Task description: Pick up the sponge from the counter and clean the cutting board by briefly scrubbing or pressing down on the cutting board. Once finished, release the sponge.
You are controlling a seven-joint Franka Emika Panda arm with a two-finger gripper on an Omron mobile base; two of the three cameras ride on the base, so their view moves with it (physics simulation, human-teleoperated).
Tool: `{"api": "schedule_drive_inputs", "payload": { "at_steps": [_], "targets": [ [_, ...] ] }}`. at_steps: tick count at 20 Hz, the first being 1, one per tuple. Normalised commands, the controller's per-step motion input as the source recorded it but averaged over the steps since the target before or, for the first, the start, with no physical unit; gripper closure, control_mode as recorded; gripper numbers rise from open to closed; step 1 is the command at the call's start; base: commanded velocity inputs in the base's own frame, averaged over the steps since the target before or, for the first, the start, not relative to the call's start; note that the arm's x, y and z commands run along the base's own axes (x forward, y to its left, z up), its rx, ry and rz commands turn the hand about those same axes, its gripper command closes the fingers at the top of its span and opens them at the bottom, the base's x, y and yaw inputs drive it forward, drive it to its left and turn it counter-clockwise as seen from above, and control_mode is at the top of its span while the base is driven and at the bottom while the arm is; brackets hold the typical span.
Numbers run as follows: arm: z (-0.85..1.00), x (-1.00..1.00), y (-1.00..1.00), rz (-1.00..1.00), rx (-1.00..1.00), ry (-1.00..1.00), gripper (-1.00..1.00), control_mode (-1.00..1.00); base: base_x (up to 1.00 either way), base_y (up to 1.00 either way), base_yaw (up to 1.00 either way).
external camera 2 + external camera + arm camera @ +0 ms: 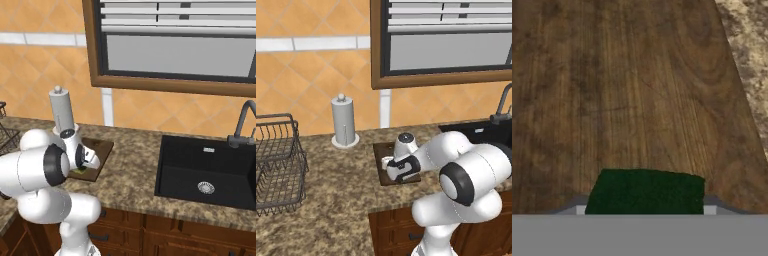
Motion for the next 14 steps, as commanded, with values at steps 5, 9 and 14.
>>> {"api": "schedule_drive_inputs", "payload": {
  "at_steps": [5,9,14],
  "targets": [
    [-0.69,0.05,-0.54,0.0,0.02,-0.02,1.0,-1.0,0.0,0.0,0.0],
    [-0.62,0.0,-0.48,0.0,0.03,-0.13,1.0,-1.0,0.0,0.0,0.0],
    [-0.65,0.08,-0.43,-0.01,0.03,-0.14,1.0,-1.0,0.0,0.0,0.0]
  ]
}}
